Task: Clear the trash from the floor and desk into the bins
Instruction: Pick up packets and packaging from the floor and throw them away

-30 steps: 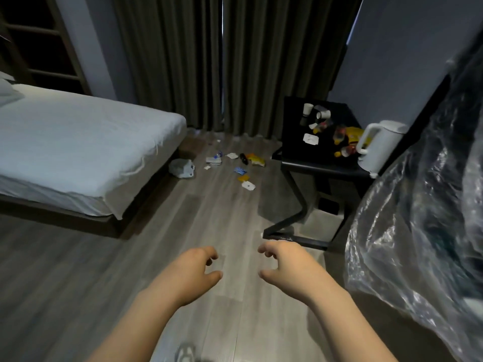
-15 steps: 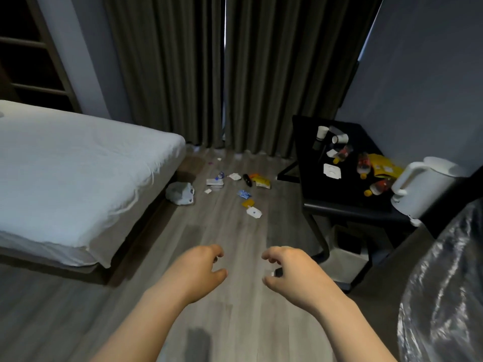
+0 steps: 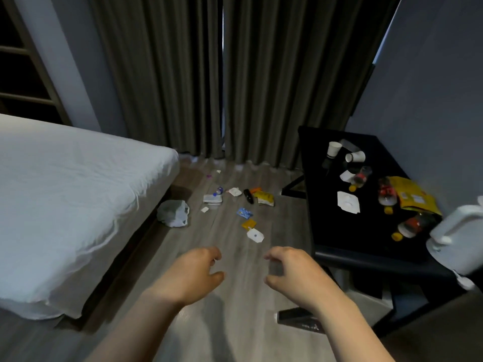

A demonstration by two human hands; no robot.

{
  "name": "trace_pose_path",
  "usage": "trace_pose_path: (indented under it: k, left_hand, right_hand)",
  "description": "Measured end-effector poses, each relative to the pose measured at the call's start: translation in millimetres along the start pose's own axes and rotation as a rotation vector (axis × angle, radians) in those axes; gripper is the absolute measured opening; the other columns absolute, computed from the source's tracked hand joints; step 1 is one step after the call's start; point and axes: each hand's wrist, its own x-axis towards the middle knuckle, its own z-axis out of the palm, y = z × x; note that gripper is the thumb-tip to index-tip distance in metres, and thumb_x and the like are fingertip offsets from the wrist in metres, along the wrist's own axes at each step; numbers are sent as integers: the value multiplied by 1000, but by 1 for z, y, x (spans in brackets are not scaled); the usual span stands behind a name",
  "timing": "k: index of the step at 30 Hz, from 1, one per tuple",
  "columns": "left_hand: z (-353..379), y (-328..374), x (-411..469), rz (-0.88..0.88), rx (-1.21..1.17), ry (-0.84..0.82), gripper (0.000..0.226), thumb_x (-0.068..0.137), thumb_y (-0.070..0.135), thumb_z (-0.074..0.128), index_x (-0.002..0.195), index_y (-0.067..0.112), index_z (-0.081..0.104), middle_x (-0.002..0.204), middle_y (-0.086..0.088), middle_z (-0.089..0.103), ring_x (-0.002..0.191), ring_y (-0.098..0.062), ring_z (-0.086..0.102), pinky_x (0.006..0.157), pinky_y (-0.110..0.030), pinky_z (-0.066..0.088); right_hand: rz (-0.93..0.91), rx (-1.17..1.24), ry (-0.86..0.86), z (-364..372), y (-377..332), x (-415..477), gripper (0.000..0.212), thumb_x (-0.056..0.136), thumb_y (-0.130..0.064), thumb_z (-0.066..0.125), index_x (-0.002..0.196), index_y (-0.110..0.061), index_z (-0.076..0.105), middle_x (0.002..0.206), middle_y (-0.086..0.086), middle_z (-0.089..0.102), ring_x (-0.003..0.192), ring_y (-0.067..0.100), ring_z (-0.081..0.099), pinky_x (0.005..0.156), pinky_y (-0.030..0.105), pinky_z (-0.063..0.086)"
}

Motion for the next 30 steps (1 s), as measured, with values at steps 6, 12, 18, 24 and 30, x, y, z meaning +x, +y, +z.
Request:
trace_pose_path:
  k: [6, 12, 18, 24, 30]
  left_hand:
    - [-14, 16, 89, -53, 4, 9, 39, 87, 44, 56, 123, 29, 50, 120, 9, 57, 109, -11, 55, 91, -21, 42]
    - [-31, 18, 161, -37, 12, 2, 40, 89, 42, 56, 126, 29, 50, 119, 9, 57, 103, -8, 57, 89, -22, 48]
    - [-42, -1, 243, -33, -28, -51, 40, 89, 41, 58, 127, 31, 48, 120, 10, 55, 101, -5, 55, 89, -20, 49]
    - [-69, -41, 343, -20, -4, -76, 41, 89, 42, 57, 127, 29, 49, 121, 9, 57, 102, -7, 57, 87, -21, 49]
    - [-109, -80, 441, -11, 5, -132, 42, 89, 41, 57, 128, 27, 49, 123, 6, 58, 105, -10, 57, 90, -24, 49]
  right_hand:
    - [-18, 17, -17, -34, 40, 88, 48, 79, -30, 62, 127, -31, 54, 129, -7, 56, 121, 10, 50, 98, 23, 41]
    - [-9, 47, -48, -50, 65, 160, 47, 80, -29, 64, 127, -29, 55, 128, -7, 55, 119, 8, 51, 96, 22, 42]
    - [18, 57, -71, -53, 79, 241, 45, 78, -28, 65, 123, -28, 58, 122, -5, 57, 111, 10, 54, 88, 17, 40]
    - [71, 61, -89, -57, 79, 342, 44, 79, -26, 64, 123, -27, 57, 124, -4, 57, 114, 10, 54, 87, 16, 38]
    - [146, 73, -76, -66, 70, 439, 43, 80, -29, 65, 122, -29, 57, 120, -7, 59, 110, 7, 55, 78, 10, 33]
